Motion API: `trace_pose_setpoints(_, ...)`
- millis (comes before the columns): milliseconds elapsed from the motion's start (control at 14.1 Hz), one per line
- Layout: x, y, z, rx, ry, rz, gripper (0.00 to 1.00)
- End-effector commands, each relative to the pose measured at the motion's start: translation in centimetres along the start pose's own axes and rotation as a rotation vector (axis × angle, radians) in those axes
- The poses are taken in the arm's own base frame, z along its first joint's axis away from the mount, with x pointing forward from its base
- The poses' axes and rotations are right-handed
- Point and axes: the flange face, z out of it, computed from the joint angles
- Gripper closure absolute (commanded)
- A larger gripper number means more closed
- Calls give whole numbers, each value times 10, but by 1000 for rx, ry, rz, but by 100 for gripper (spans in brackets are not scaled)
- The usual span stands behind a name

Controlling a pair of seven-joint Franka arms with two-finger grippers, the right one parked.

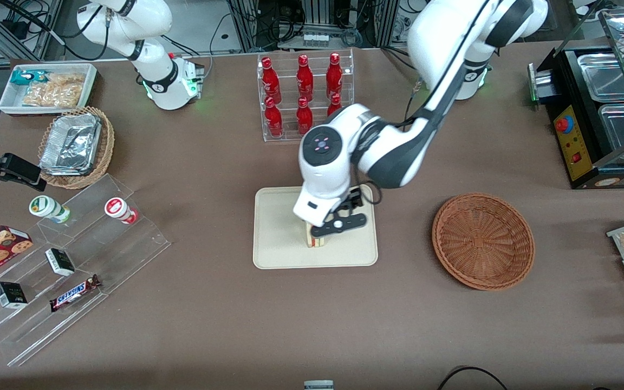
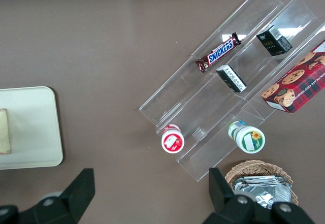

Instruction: Place sandwich from basket to tray

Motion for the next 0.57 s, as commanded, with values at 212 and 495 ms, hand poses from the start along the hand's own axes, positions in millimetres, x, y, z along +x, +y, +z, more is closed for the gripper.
trace_pose_setpoints(212,48,-111,-20,55,-50,-22,0)
trace_pose_setpoints(495,76,-209,-38,23,-109,56,0)
